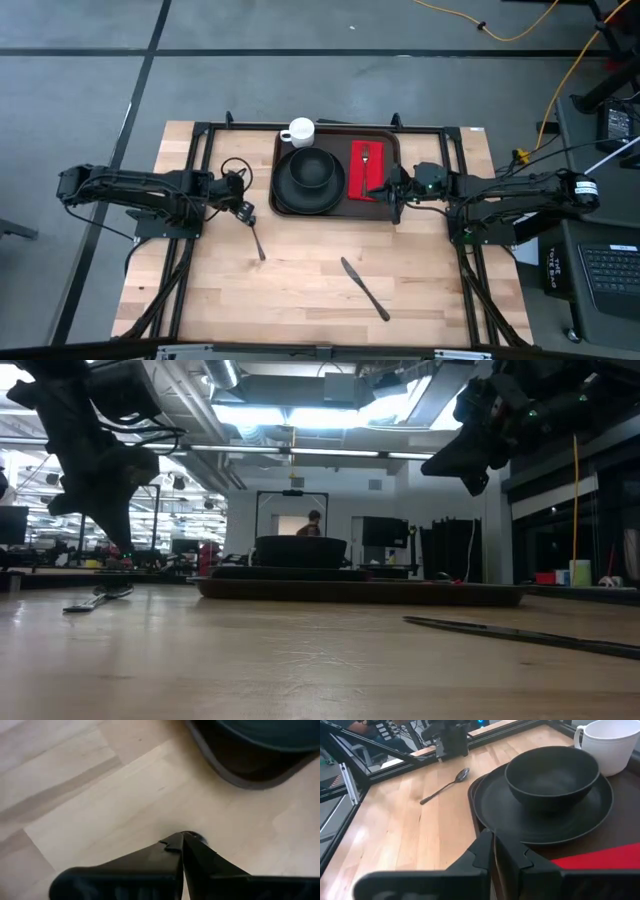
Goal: Set up tray
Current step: Put the black spoon to the left of the black fork on the red napkin on the brown serving tray
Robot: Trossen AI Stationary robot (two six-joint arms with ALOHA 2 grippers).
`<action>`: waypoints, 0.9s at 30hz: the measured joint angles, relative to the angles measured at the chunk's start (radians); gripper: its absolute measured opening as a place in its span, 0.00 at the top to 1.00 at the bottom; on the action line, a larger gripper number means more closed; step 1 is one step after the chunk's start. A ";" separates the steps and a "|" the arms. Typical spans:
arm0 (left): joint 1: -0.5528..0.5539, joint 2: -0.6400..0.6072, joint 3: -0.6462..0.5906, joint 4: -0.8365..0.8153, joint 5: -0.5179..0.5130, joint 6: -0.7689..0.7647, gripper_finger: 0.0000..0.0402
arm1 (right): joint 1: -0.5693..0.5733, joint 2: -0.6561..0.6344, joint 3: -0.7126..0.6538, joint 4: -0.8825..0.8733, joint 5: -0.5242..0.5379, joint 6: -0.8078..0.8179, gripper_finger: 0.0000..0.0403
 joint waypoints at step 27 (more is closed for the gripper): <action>0.000 0.000 0.001 -0.043 0.091 0.034 0.99 | 0.000 0.163 0.000 0.153 0.057 -0.002 0.94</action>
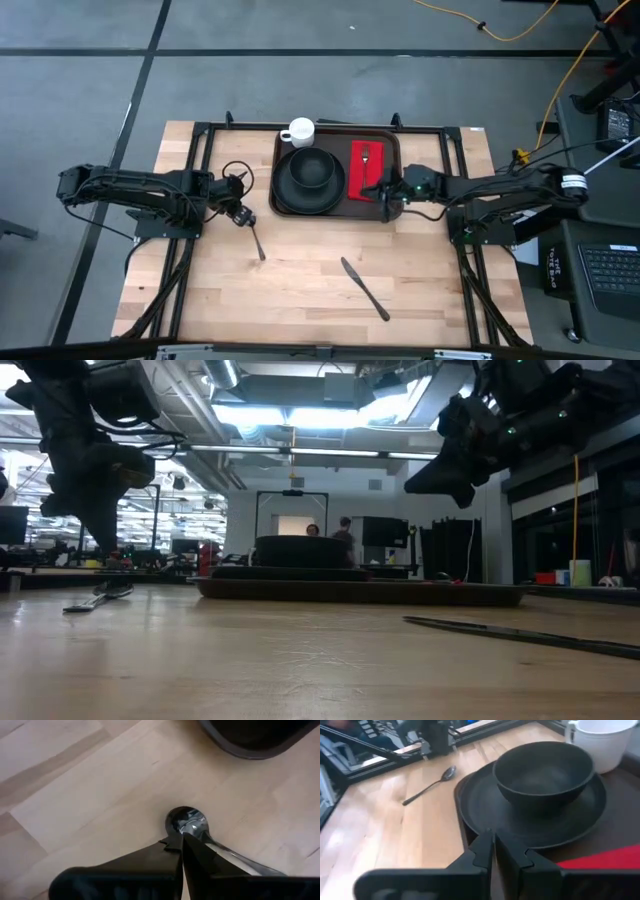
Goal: Set up tray
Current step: Put the black spoon to the left of the black fork on the red napkin on the brown serving tray
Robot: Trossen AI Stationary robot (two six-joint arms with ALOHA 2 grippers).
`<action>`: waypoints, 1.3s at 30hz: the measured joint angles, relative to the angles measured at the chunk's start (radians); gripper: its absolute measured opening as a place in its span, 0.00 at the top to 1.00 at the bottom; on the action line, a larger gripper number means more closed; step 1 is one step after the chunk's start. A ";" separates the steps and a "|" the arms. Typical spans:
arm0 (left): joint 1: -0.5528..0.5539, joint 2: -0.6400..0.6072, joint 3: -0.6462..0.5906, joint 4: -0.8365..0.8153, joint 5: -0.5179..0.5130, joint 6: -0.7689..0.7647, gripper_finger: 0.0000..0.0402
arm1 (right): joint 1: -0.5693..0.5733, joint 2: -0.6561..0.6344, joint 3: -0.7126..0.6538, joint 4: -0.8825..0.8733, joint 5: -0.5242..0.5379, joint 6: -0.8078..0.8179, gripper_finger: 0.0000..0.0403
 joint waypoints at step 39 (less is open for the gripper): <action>0.045 0.000 -0.077 0.097 0.065 0.057 0.70 | 0.000 0.016 0.000 0.027 -0.033 -0.003 0.94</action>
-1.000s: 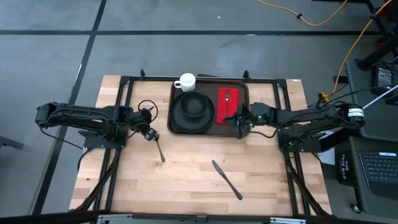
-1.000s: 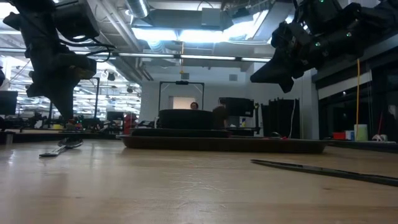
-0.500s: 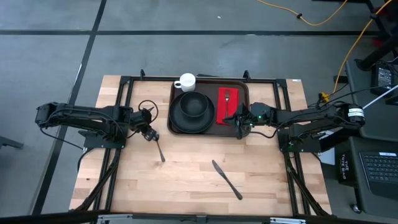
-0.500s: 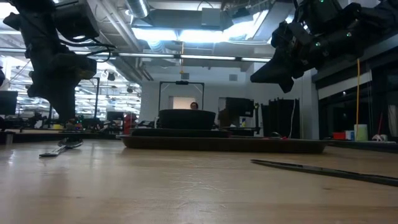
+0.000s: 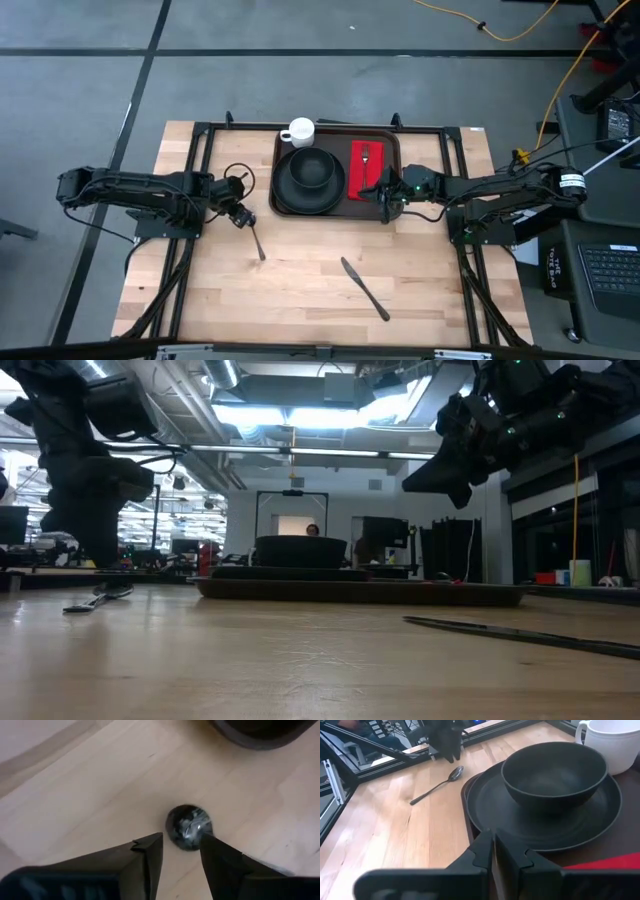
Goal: Set up tray
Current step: Put the black spoon to the left of the black fork on the red napkin on the brown serving tray
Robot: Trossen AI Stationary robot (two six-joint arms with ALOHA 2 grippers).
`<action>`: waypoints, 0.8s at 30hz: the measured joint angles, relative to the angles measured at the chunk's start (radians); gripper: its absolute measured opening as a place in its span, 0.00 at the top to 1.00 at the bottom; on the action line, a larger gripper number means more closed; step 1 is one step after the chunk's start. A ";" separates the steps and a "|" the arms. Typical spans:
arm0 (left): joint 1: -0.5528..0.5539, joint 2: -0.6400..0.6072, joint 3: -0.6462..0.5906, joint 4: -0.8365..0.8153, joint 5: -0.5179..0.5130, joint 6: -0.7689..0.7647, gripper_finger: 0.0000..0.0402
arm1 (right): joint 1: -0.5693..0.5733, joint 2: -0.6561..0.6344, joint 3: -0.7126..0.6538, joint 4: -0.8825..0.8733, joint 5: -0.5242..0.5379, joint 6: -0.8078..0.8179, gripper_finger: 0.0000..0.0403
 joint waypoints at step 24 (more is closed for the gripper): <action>0.119 0.010 -0.043 0.068 0.072 0.064 0.72 | 0.000 0.000 0.000 0.008 0.000 0.000 0.94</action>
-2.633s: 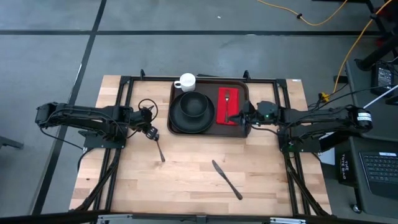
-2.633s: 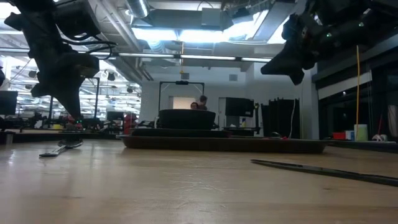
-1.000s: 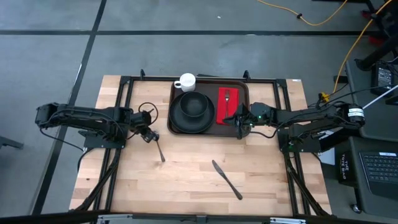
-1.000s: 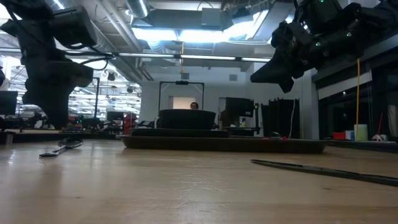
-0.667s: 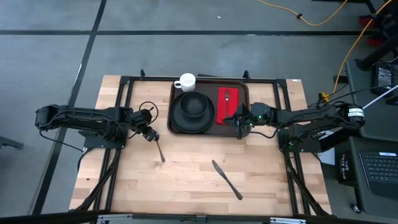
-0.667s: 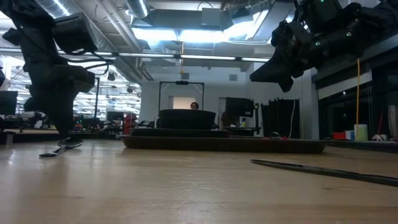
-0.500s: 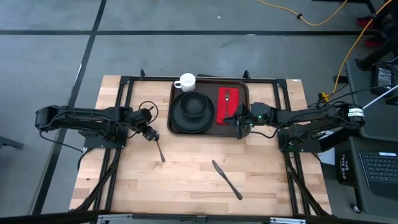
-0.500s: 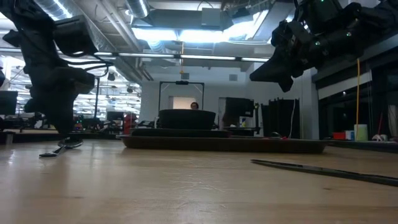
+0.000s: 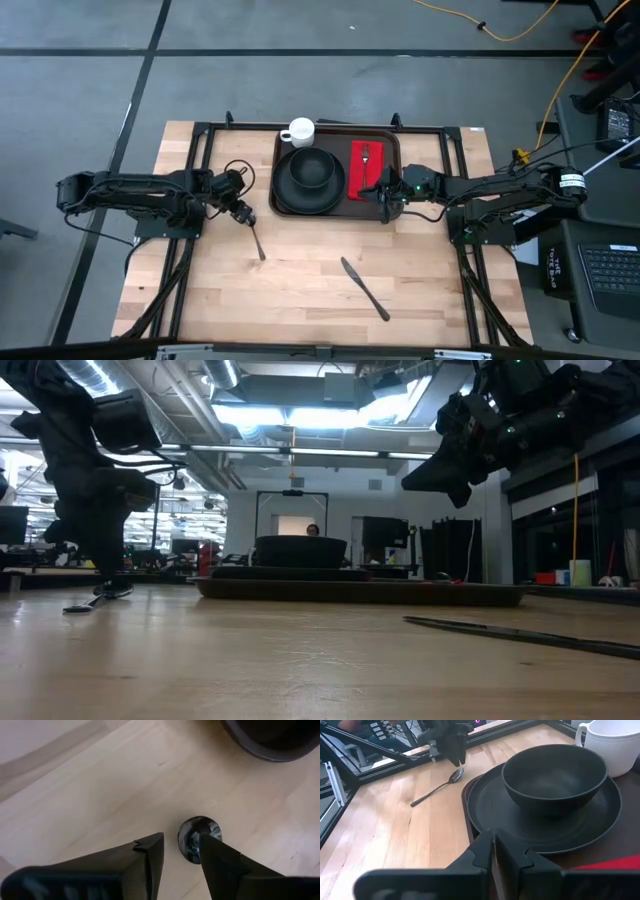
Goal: Set up tray
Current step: Put the black spoon to the left of the black fork on the red napkin on the brown serving tray
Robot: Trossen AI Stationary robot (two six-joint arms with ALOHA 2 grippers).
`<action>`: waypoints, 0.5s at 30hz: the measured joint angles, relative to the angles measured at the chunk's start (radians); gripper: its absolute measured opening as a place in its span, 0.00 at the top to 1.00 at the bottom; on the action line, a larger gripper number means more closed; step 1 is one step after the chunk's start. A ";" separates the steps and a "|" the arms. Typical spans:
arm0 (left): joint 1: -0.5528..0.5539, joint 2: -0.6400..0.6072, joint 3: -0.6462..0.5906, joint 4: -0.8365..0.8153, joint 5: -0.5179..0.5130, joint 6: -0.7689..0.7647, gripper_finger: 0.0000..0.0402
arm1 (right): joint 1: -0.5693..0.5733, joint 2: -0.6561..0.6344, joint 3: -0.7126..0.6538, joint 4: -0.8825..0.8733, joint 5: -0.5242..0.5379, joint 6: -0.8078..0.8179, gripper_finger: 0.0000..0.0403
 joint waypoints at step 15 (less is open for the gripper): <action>0.002 0.103 0.000 0.062 0.043 0.034 0.72 | 0.000 0.000 0.000 0.000 0.000 0.000 0.94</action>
